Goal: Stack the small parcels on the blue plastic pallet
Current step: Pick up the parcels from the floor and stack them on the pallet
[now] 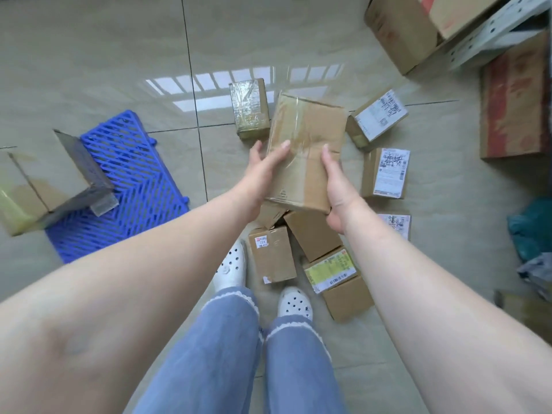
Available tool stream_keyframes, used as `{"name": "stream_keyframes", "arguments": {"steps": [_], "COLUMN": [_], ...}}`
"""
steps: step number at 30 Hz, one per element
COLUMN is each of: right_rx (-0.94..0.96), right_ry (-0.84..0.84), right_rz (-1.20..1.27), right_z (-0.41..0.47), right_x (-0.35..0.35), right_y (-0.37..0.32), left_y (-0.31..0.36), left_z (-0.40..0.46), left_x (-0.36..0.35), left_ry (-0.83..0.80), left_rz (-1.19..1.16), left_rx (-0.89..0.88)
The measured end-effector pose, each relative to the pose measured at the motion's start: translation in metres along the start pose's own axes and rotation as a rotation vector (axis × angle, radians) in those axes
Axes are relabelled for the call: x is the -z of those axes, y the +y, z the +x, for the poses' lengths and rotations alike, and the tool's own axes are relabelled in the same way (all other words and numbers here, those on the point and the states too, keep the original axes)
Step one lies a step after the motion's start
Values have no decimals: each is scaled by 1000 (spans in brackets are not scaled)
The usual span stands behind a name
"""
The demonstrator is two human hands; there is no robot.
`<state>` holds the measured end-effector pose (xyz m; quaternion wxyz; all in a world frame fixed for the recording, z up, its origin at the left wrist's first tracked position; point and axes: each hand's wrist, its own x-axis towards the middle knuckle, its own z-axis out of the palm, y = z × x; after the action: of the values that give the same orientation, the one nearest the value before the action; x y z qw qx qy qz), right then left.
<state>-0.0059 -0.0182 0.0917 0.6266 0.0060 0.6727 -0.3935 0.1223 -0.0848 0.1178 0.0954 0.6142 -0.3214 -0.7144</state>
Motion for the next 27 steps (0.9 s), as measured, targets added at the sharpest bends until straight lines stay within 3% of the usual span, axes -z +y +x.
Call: {"name": "stream_keyframes", "arguments": {"steps": [15,27], "right_rx": [180,119], "right_ry": [-173,-286], "right_rz": [-355,-505], "right_z": [-176,-208], "right_x": [-104,-247], "right_y": [-26,63], "left_y": [6,-62], "left_z": [-181,-224], "left_x": [91,247], "left_ry": [192,309], "left_rz": [-261,-467], "left_rx": [-125,-151]}}
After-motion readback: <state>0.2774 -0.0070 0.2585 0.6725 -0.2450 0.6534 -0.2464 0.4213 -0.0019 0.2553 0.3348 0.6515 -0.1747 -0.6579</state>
